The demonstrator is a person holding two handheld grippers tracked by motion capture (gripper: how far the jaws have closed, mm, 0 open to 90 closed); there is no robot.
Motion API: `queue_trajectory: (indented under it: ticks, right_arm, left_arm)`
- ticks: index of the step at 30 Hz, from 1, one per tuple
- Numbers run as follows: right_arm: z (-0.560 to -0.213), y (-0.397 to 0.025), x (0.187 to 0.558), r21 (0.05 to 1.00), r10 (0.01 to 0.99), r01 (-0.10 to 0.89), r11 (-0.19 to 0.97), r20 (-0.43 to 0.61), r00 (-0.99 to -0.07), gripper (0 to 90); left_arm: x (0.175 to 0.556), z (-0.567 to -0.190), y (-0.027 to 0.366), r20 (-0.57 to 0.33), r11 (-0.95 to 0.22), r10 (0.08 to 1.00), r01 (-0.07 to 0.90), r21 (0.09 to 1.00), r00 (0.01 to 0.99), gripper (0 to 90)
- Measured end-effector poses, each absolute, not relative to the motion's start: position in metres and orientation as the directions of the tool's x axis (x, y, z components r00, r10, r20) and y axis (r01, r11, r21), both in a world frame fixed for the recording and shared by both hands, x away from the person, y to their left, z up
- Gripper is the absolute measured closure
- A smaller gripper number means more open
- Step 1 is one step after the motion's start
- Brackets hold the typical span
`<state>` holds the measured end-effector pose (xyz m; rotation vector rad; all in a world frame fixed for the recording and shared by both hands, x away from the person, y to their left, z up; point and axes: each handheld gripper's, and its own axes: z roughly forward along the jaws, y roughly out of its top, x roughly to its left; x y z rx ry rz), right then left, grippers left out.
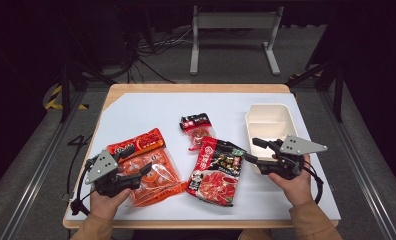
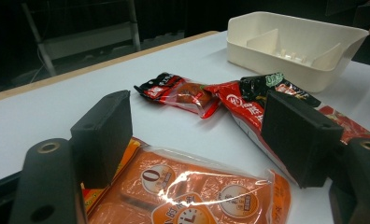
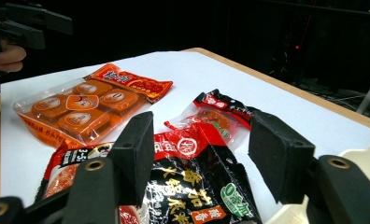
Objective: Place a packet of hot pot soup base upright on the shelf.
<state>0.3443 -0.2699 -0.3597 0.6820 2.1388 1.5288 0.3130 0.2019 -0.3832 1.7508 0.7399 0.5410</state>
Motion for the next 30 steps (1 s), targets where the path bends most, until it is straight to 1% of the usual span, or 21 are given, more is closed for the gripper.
queue_trajectory:
  ticks: [4,7,10,13,18,23,27,30]
  right_arm:
    - [-0.360,-0.272,0.342,0.959,0.612,0.128,0.255,-0.058,-0.789,38.5]
    - [-0.361,-0.274,0.343,0.966,0.607,0.112,0.233,-0.054,-0.793,35.8]
    - [-0.361,-0.275,0.343,0.966,0.613,0.108,0.237,-0.062,-0.787,35.7]
    - [-0.361,-0.275,0.342,0.966,0.620,0.108,0.234,-0.063,-0.782,35.4]
    - [-0.363,-0.274,0.342,0.958,0.623,0.134,0.255,-0.057,-0.780,37.1]
    - [-0.361,-0.274,0.343,0.954,0.622,0.140,0.267,-0.059,-0.781,38.1]
    - [-0.360,-0.276,0.345,0.951,0.631,0.147,0.271,-0.060,-0.773,38.3]
    - [-0.359,-0.278,0.346,0.951,0.638,0.152,0.270,-0.059,-0.767,38.3]
  left_arm:
    - [0.314,-0.383,0.200,0.004,-0.205,0.712,0.203,0.957,0.702,25.9]
    - [0.317,-0.383,0.199,-0.027,-0.179,0.705,0.214,0.960,0.709,25.6]
    - [0.318,-0.382,0.197,-0.035,-0.176,0.707,0.224,0.959,0.706,25.1]
    - [0.319,-0.380,0.193,-0.010,-0.205,0.718,0.226,0.952,0.696,24.6]
    - [0.324,-0.374,0.186,-0.003,-0.225,0.713,0.233,0.946,0.701,23.7]
    - [0.331,-0.366,0.179,-0.012,-0.226,0.719,0.250,0.941,0.695,22.3]
    - [0.338,-0.360,0.171,-0.013,-0.233,0.717,0.257,0.938,0.697,21.9]
    - [0.344,-0.355,0.162,-0.012,-0.248,0.695,0.256,0.934,0.719,22.0]
